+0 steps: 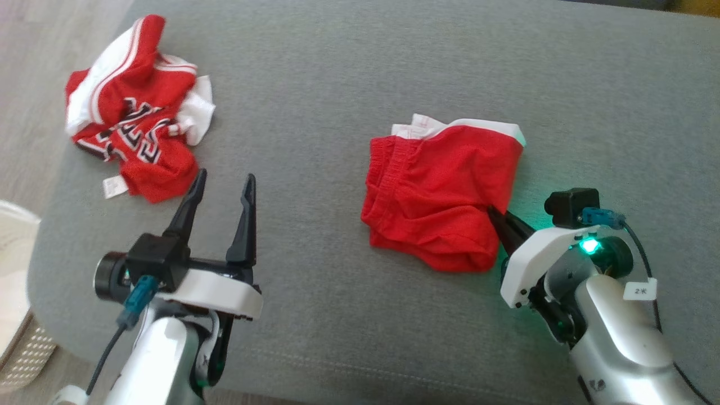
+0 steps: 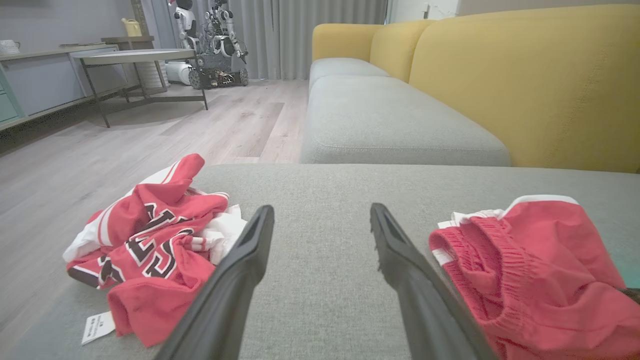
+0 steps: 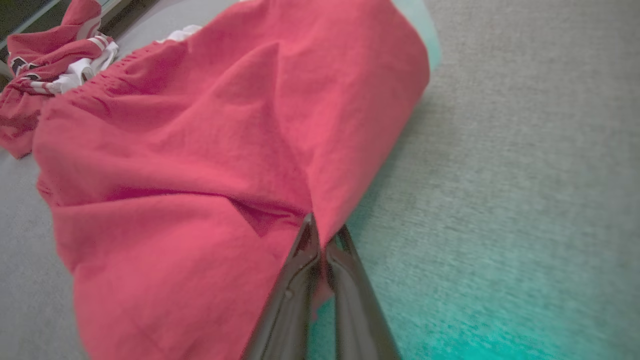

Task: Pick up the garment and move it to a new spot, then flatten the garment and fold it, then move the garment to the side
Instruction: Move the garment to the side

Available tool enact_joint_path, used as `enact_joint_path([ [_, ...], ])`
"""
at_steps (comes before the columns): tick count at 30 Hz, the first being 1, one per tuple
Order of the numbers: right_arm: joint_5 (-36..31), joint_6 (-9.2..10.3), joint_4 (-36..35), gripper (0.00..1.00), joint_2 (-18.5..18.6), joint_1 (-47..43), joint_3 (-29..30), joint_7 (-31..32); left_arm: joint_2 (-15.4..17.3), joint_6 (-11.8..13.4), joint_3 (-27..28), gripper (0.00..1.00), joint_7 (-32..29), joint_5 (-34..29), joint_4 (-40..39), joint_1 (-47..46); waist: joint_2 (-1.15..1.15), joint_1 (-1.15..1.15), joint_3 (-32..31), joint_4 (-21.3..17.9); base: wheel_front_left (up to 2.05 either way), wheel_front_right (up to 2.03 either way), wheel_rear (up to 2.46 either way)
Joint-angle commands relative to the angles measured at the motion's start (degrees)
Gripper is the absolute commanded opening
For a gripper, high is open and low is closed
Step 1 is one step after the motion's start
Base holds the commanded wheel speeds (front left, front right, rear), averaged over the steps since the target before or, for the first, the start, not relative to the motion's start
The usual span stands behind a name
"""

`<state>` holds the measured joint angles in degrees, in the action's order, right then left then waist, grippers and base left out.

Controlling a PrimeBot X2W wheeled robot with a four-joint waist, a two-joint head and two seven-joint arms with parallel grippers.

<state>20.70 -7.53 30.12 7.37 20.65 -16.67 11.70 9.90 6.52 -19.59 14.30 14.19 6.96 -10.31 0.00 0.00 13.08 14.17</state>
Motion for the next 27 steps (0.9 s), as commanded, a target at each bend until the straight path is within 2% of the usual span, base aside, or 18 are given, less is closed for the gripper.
enact_joint_path([
  [1, 0.0, 0.04, -1.2, 0.00, 1.2, 1.8, -1.6, -0.7, 0.5, -0.2, 2.6, 1.00, 0.7, -0.7, -2.5, -2.8, 0.00, 0.00, 0.3, -1.6, 0.00, 0.00, 0.00],
  [6, -0.9, 0.04, -2.4, 0.00, 4.7, 3.1, -2.9, -1.1, 0.6, -0.6, 3.2, 1.00, 0.7, -1.3, -3.4, -2.9, 0.00, 0.00, 1.1, -4.5, 0.00, 0.00, 0.00],
  [7, -1.4, 0.04, -3.2, 0.00, 7.4, 3.7, -3.7, -0.7, 0.6, -0.8, 3.3, 1.00, 0.7, -1.6, -3.7, -3.1, 0.00, 0.00, 1.7, -6.0, 0.00, 0.00, 0.00],
  [9, -1.4, 0.04, -4.3, 0.00, 10.4, 4.4, -3.8, -0.2, 0.6, -1.0, 3.5, 1.00, 0.7, -1.8, -4.0, -3.3, 0.00, 0.00, 2.4, -7.6, 0.00, 0.00, 0.00],
  [10, -1.4, 0.04, -4.3, 0.00, 10.4, 4.4, -3.8, -0.2, 0.6, -1.0, 3.5, 1.00, 0.7, -1.8, -4.0, -3.3, 0.00, 0.00, 2.4, -7.6, 0.00, 0.00, 0.00],
  [19, 0.0, 0.04, -9.1, 0.00, 23.8, 8.3, -2.4, 3.2, 1.8, -1.8, 3.8, 1.00, 0.7, -3.1, -5.2, -5.0, 0.00, 0.00, 6.3, -14.2, 0.00, 0.00, 0.00],
  [27, 2.4, 0.04, -8.3, 0.00, 30.3, 13.9, 0.5, 3.7, 2.8, -2.5, 3.1, 1.00, 0.6, -4.0, -6.2, -7.5, 0.00, 0.00, 10.7, -17.5, 0.00, 0.00, 0.00],
])
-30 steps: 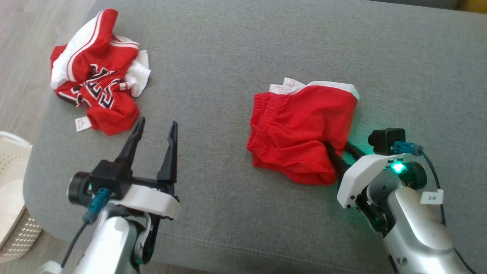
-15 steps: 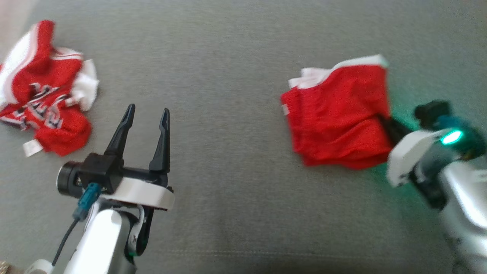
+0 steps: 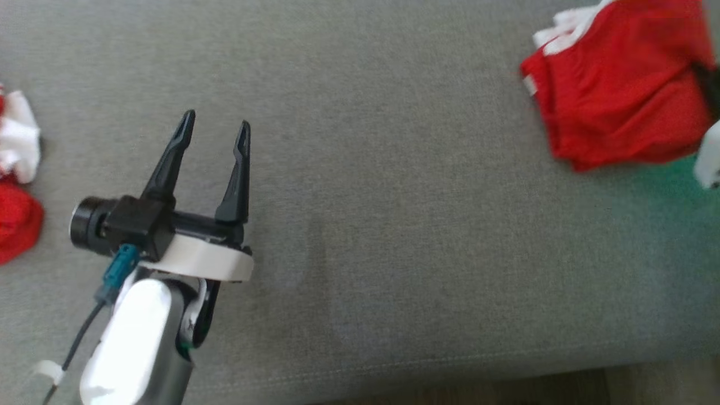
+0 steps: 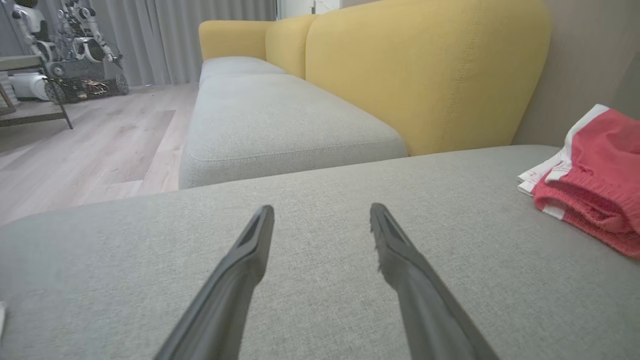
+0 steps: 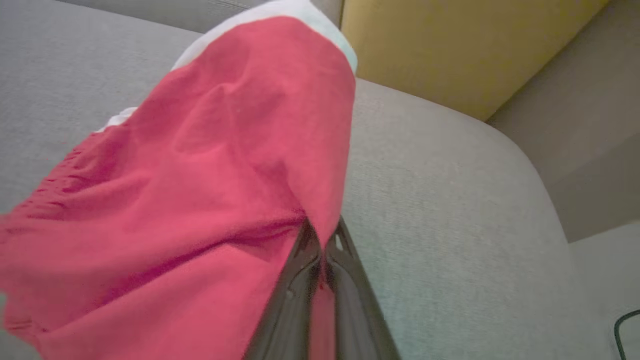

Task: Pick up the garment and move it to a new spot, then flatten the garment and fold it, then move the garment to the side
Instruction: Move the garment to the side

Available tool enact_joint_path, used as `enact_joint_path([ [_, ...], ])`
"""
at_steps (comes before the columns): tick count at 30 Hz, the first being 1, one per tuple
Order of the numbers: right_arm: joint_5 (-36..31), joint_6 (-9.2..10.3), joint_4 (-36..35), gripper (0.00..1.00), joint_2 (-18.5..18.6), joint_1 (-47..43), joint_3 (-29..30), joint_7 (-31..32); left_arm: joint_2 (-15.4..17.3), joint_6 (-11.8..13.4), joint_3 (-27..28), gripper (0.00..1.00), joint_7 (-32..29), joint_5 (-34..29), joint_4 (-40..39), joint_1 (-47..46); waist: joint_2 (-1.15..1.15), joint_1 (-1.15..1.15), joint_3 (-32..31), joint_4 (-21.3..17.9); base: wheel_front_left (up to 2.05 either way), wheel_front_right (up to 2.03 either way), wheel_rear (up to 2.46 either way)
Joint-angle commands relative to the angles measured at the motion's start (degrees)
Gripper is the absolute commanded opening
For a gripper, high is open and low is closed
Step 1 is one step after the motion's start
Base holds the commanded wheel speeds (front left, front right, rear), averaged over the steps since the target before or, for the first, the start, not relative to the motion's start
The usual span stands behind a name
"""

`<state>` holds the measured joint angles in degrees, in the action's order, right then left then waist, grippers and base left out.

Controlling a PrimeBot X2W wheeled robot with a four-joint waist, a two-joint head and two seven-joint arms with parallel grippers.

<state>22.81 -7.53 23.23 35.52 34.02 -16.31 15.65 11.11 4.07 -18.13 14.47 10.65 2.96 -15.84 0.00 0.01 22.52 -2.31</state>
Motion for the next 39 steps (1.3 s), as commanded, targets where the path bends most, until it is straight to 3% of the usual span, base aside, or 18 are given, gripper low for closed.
enact_joint_path([
  [1, 0.8, 0.04, -1.1, 0.00, 2.6, 1.1, 0.4, -0.3, 1.7, -0.1, 1.7, 1.00, 0.3, -0.5, -2.3, -2.4, 0.00, -0.01, 1.8, -1.3, 0.00, 0.00, 0.00],
  [8, 2.8, 0.04, 2.9, 0.00, 2.0, 5.2, 2.8, -3.3, 2.5, -0.2, 1.4, 1.00, -0.1, -0.9, -2.7, -3.8, 0.00, -0.01, 3.9, -3.2, 0.00, 0.00, 0.00],
  [16, -2.7, 0.04, 12.3, 0.00, -5.7, 7.9, 10.2, -8.5, 2.9, -0.2, 1.0, 1.00, -0.5, -0.7, -3.0, -4.4, 0.00, -0.01, 4.6, -4.4, 0.00, 0.00, 0.00],
  [24, -8.8, 0.04, 21.9, 0.00, -10.7, 12.6, 17.4, -15.0, 2.9, -0.2, 0.4, 1.00, -1.0, -0.6, -3.7, -5.3, 0.00, -0.01, 5.9, -4.1, 0.00, 0.00, 0.00],
  [33, -13.0, 0.04, 31.1, 0.00, -10.9, 16.1, 21.9, -19.1, 2.3, 0.2, 0.2, 1.00, -0.7, 0.0, -3.2, -6.0, 0.00, -0.01, 6.5, -1.8, 0.00, 0.00, 0.00],
  [34, -13.3, 0.04, 31.8, 0.06, -10.9, 16.4, 22.1, -19.6, 2.4, 0.2, 0.3, 1.00, -0.6, 0.1, -3.1, -5.9, 0.00, -0.01, 6.6, -1.7, 0.00, 0.00, 0.00],
  [35, -13.7, 0.04, 32.3, 0.32, -10.9, 16.6, 22.3, -20.1, 2.4, 0.3, 0.3, 1.00, -0.5, 0.2, -3.0, -5.9, 0.00, -0.01, 6.5, -1.6, 0.00, 0.00, 0.00],
  [36, -14.1, 0.04, 32.6, 0.77, -11.0, 16.8, 22.3, -20.7, 2.3, 0.3, 0.3, 1.00, -0.4, 0.3, -2.9, -5.8, 0.00, -0.01, 6.4, -1.6, 0.00, 0.00, 0.00],
  [37, -14.3, 0.04, 32.9, 1.00, -11.2, 16.9, 22.3, -21.2, 2.3, 0.4, 0.4, 1.00, -0.4, 0.4, -2.8, -5.7, 0.00, -0.01, 6.2, -1.6, 0.00, 0.00, 0.00],
  [39, -14.6, 0.04, 33.5, 1.00, -11.5, 17.0, 22.3, -22.2, 2.3, 0.5, 0.5, 1.00, -0.2, 0.5, -2.5, -5.5, 0.00, -0.01, 5.8, -1.7, 0.00, 0.00, 0.00],
])
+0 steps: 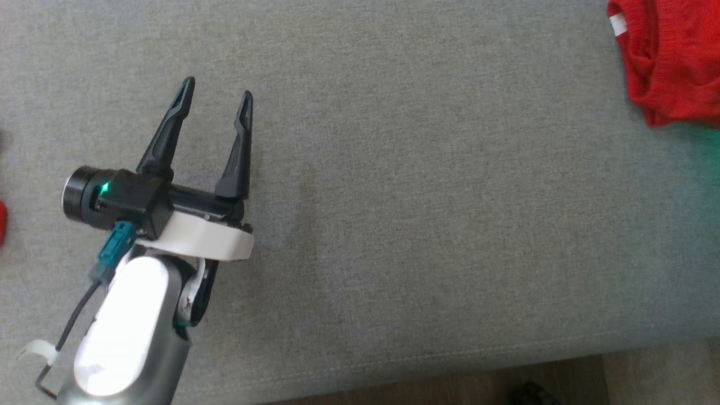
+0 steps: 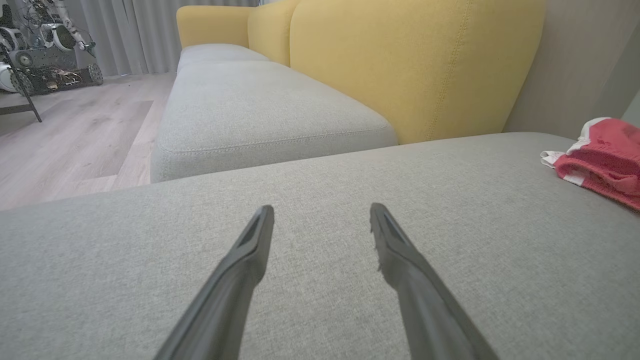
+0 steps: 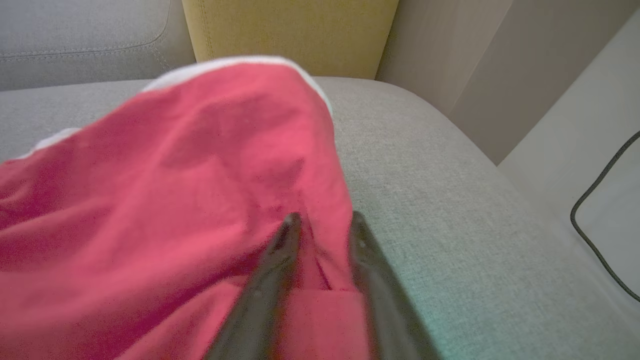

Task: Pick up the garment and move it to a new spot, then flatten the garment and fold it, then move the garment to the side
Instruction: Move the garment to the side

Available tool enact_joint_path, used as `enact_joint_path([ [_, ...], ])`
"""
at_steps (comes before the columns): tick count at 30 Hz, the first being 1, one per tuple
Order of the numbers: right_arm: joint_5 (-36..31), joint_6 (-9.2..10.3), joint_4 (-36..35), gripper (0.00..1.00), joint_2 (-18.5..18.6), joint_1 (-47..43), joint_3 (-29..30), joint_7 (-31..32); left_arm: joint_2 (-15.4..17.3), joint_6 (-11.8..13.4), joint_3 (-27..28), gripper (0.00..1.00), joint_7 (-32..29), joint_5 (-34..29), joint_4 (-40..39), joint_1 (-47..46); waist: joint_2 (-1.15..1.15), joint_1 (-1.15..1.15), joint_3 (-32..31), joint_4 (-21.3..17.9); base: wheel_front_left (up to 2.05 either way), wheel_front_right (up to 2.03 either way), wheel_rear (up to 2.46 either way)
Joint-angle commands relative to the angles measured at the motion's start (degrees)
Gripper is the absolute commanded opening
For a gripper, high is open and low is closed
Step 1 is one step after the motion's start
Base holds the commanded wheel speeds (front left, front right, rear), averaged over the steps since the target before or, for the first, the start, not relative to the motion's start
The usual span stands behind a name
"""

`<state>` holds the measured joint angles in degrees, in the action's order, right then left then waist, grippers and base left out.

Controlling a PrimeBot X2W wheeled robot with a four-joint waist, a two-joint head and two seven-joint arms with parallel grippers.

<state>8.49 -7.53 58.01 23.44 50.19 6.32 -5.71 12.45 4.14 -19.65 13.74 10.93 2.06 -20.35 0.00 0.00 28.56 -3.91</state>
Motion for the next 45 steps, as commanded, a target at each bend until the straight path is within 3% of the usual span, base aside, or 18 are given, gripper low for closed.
enact_joint_path([
  [1, -0.5, 0.04, -0.9, 1.00, 0.4, 0.8, -0.3, -1.3, 0.9, 0.5, 2.0, 1.00, 0.6, 0.4, -1.5, -0.9, 0.00, 0.00, -0.5, -0.2, 0.00, 0.00, 0.00],
  [6, -1.1, 0.04, -0.7, 1.00, -0.4, -1.0, 1.2, -4.1, 0.6, 0.8, 2.2, 1.00, 0.8, 0.7, -0.7, 0.2, 0.00, 0.00, -3.1, -0.4, 0.00, 0.00, 0.00],
  [12, 0.5, 0.04, -7.0, 1.00, -4.5, -6.8, 1.8, -7.5, 0.8, 1.9, 3.4, 1.00, 1.1, 1.6, 0.2, 3.6, 0.00, 0.00, -7.8, -0.7, 0.00, 0.00, 0.00],
  [18, 2.0, 0.04, -20.4, 1.00, -9.8, -16.4, 0.5, -7.2, 1.1, 2.7, 4.6, 1.00, 1.1, 2.7, 0.3, 7.0, 0.00, 0.00, -11.8, 0.4, 0.00, 0.00, 0.00],
  [25, 0.6, 0.04, -41.2, 1.00, -16.6, -28.5, -3.0, -2.2, 1.2, 3.2, 5.7, 1.00, 1.2, 3.6, 0.2, 9.1, 0.00, 0.00, -15.0, 3.2, 0.00, 0.00, 0.00],
  [30, 0.0, 0.04, -51.2, 1.00, -19.3, -34.7, -5.6, 1.4, 1.7, 2.9, 6.0, 1.00, 1.2, 3.9, 0.4, 10.6, 0.00, 0.00, -17.3, 4.7, 0.00, 0.00, 0.00],
  [45, 0.0, 0.04, -57.7, 1.00, -20.5, -47.0, -6.7, 4.7, 2.1, 3.1, 3.8, 1.00, 1.1, 3.5, 1.6, 17.6, 0.00, 0.00, -25.6, 5.7, 0.00, 0.00, 0.00],
])
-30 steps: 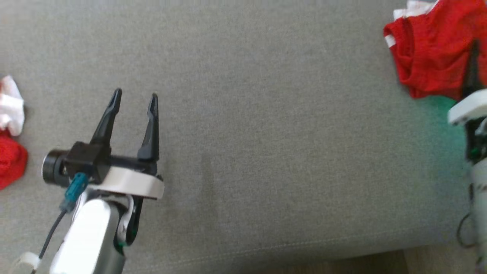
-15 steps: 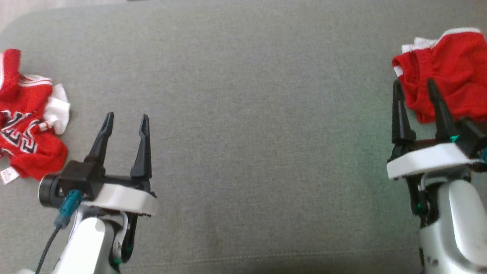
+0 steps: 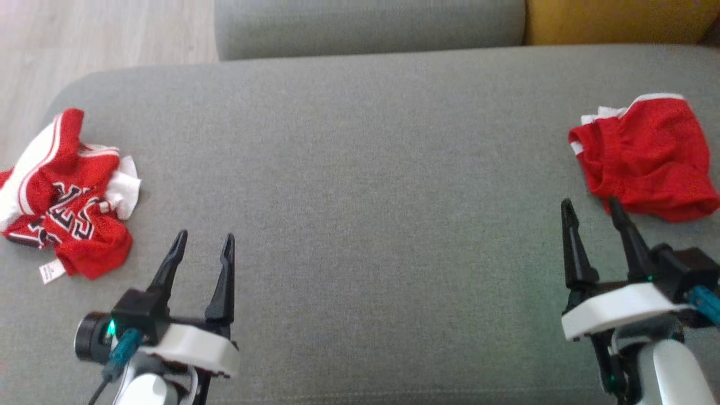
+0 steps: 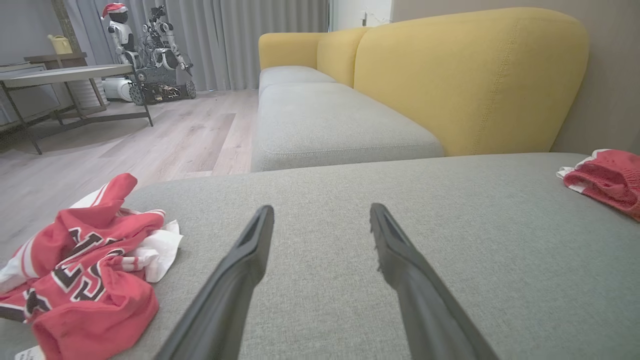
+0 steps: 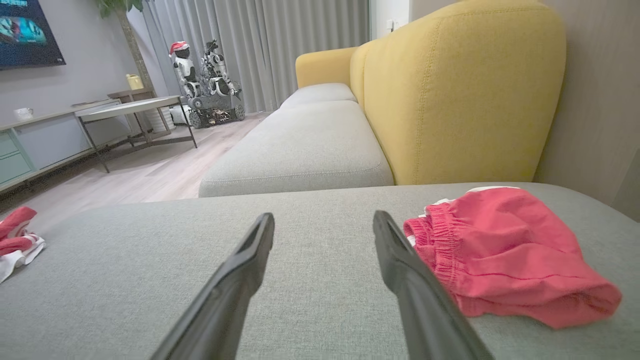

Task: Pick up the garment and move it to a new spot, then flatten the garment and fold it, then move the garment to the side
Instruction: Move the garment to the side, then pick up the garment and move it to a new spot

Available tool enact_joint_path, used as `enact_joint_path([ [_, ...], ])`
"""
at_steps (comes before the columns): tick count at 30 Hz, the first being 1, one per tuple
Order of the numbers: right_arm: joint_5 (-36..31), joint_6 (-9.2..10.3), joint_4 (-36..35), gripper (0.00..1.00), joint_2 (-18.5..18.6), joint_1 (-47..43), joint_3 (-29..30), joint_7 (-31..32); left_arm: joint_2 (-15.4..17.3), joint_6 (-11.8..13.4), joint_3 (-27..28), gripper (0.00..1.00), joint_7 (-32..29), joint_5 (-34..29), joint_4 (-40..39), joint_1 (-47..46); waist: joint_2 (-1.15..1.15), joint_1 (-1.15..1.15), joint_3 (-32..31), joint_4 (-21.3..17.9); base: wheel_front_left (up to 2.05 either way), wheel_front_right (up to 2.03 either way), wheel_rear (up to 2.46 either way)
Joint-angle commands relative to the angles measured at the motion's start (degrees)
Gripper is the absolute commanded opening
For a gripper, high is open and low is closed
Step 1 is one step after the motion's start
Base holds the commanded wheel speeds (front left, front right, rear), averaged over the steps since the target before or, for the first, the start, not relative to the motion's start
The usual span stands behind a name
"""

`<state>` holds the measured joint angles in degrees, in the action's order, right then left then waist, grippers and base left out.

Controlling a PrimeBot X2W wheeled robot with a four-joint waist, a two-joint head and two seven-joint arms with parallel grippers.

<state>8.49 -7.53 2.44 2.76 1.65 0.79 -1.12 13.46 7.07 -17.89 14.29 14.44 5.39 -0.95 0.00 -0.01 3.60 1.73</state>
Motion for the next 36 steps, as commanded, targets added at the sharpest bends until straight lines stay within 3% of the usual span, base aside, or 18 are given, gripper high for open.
enact_joint_path([
  [1, 0.0, 0.04, -2.4, 1.00, 0.2, 0.9, -1.1, 0.2, 1.1, 0.2, 2.0, 1.00, 0.5, 0.0, -1.7, -1.3, 0.00, 0.01, -1.1, 0.1, 0.00, 0.00, 0.00],
  [10, 0.4, 0.04, -4.7, 1.00, 0.1, -3.8, -0.5, 1.6, 1.5, 1.0, 1.4, 1.00, -0.4, 0.5, -2.1, 1.8, 0.00, 0.01, -4.4, 0.1, 0.00, 0.00, 0.00],
  [26, 0.3, 0.04, -5.7, 1.00, 0.1, -4.7, -0.5, 2.3, 2.2, 2.0, 1.3, 1.00, -1.0, 0.6, -3.2, 1.4, 0.00, 0.01, -4.6, 0.6, 0.00, 0.00, 0.00],
  [32, 0.1, 0.04, -6.1, 1.00, 0.1, -5.1, -0.1, 2.5, 2.0, 2.3, 1.3, 1.00, -1.0, 0.8, -3.2, 0.7, 0.00, 0.01, -4.5, 2.7, 0.00, 0.00, 0.00],
  [36, 0.1, 0.04, -7.0, 1.00, 0.1, -5.2, -0.8, 2.8, 1.8, 2.8, 1.7, 1.00, -0.8, 1.1, -3.4, 0.3, 0.00, 0.01, -4.5, 6.2, 0.00, 0.00, 0.00],
])
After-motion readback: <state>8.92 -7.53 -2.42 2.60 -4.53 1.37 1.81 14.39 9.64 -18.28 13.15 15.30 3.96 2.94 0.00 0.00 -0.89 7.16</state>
